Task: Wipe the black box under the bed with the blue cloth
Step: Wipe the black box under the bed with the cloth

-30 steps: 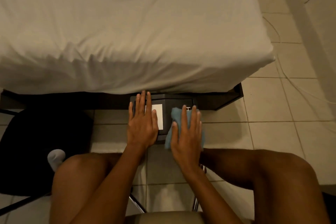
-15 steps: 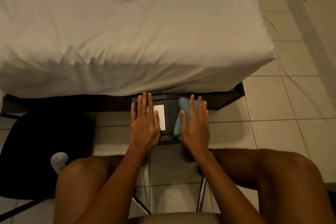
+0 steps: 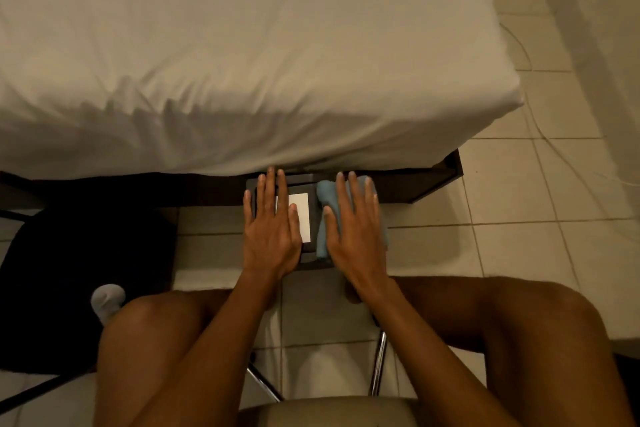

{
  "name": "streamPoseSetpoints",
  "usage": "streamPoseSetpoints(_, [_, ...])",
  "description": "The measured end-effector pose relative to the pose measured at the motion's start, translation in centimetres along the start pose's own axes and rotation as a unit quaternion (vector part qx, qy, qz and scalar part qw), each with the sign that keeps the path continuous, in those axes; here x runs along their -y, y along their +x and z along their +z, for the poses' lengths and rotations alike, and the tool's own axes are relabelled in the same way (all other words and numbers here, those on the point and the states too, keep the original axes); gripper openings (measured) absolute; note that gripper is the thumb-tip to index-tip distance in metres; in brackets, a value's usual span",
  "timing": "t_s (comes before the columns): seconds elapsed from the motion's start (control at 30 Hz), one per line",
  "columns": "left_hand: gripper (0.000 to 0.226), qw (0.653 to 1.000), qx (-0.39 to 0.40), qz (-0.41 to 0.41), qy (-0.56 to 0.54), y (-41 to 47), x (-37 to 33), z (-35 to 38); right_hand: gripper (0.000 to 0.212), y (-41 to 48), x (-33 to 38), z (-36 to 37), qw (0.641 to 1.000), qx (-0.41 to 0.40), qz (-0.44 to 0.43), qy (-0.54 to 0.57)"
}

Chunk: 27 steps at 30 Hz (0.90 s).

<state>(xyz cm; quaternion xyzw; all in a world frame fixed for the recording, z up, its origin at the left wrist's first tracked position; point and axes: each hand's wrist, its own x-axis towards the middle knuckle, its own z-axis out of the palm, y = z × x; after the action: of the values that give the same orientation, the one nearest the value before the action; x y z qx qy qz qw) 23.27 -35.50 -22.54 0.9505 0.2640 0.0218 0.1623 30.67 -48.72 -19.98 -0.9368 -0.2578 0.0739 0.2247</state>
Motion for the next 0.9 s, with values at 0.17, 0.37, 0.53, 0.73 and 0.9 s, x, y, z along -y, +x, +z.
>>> streamPoseSetpoints(0.17, [0.062, 1.0, 0.004, -0.009, -0.004, 0.1, -0.2, -0.2, 0.062, -0.9, -2.5, -0.4, 0.999, -0.003, 0.044, 0.016])
streamPoseSetpoints(0.37, [0.061, 1.0, -0.001, -0.008, -0.003, 0.0, -0.2, -0.3, 0.06, -1.1, 0.5, 0.3, 1.0, 0.008, -0.019, 0.019])
streamPoseSetpoints(0.53, [0.061, 1.0, 0.002, -0.01, -0.006, 0.1, -0.2, -0.3, 0.06, 0.5, -2.1, -0.1, 0.996, -0.032, 0.077, 0.021])
streamPoseSetpoints(0.73, [0.061, 1.0, -0.002, -0.011, -0.018, 0.0, -0.2, -0.5, 0.061, -1.6, 0.4, 0.2, 1.0, 0.004, -0.026, 0.011])
streamPoseSetpoints(0.9, [0.059, 1.0, 0.0, -0.013, -0.021, 0.0, -0.4, -0.5, 0.057, 1.3, -2.1, -0.3, 0.995, -0.036, 0.094, 0.01])
